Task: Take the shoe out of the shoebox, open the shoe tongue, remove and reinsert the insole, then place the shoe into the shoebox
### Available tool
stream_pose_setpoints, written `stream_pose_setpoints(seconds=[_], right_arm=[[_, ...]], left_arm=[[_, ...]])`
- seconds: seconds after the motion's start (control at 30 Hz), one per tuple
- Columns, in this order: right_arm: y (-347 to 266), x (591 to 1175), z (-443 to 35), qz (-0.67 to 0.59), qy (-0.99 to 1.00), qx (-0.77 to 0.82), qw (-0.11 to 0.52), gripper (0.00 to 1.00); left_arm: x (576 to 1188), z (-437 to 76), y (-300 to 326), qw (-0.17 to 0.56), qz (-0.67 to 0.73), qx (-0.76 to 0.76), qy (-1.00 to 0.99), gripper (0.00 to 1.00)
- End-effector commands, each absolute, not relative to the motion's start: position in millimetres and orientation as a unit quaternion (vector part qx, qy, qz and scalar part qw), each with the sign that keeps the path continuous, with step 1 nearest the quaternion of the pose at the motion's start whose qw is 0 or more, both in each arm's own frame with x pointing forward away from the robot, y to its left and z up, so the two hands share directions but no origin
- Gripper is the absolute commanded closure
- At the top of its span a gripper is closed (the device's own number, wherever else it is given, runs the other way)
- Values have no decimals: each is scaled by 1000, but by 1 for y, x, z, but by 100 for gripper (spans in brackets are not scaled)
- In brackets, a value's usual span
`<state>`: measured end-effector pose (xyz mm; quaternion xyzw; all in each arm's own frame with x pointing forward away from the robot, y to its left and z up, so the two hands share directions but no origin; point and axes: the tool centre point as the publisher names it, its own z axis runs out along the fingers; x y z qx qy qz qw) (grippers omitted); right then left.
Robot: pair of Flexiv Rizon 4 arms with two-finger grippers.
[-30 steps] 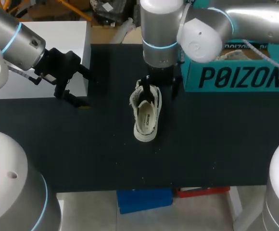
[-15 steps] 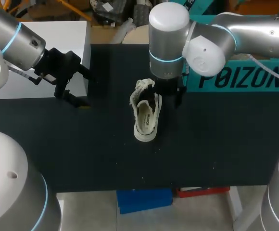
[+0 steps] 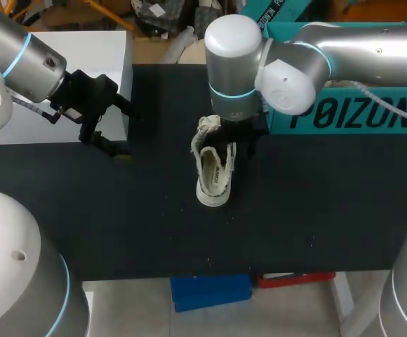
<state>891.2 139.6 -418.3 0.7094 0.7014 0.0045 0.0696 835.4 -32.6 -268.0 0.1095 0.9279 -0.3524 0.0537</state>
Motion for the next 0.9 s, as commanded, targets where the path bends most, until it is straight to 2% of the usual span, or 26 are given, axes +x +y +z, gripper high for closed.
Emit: stream_pose_setpoints(seconds=[0.03,0.07,0.3,0.47,0.57,0.7,0.8,0.9], right_arm=[[142,895,-426,1,700,711,66,89],[142,894,-427,0,700,711,65,100],[140,887,-399,-28,701,711,42,100],[124,883,-339,-32,741,669,51,100],[116,882,-299,-6,824,561,76,100],[103,875,-232,18,934,340,107,100],[86,871,-186,-19,980,180,84,100],[71,873,-158,-28,991,120,61,100]], left_arm=[[835,-269,-33,55,-352,109,928,0],[835,-269,-33,55,-352,109,928,0],[835,-269,-33,55,-352,109,928,0],[835,-269,-33,55,-352,109,928,0],[835,-269,-33,55,-352,109,928,0],[835,-269,-33,55,-352,109,928,0],[835,-269,-33,55,-352,109,928,0],[835,-269,-33,55,-352,109,928,0]])
